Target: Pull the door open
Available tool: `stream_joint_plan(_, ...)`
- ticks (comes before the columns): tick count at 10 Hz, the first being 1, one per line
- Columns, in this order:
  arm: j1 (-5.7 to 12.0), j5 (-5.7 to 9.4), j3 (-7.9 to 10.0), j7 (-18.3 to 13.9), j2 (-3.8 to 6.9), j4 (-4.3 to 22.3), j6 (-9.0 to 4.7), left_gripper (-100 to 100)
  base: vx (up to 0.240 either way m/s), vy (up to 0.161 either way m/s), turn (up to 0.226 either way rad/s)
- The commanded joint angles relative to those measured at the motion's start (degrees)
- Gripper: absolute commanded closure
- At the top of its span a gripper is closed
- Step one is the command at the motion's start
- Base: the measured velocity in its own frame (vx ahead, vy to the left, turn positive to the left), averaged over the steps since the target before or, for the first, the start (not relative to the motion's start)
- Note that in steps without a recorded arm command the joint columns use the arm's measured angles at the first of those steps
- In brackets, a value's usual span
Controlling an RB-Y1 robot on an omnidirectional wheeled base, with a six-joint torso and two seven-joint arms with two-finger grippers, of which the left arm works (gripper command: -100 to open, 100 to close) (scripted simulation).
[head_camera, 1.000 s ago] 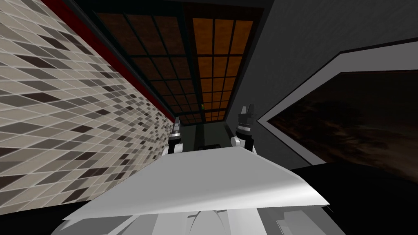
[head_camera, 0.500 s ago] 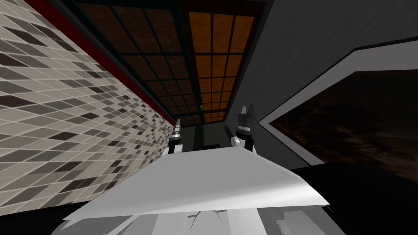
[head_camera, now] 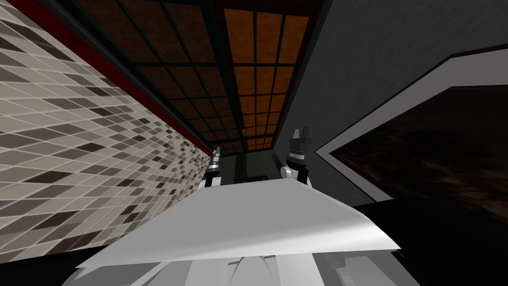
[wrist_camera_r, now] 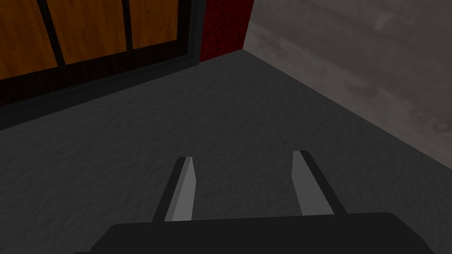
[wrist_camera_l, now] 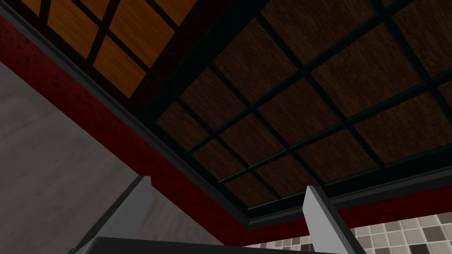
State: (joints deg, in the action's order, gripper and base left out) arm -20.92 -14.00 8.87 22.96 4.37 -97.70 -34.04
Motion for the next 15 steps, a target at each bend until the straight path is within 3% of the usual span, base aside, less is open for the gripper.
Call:
stream_joint_plan(1, 0.7, -0.38, 0.9, 2.1, 0.19, 2.4, -0.85, -100, 0.101, -0.027, -0.036)
stream_joint_plan(15, 4.45, -4.15, 7.37, 19.5, -0.03, 18.5, -5.96, -100, 0.101, -0.024, -0.032)
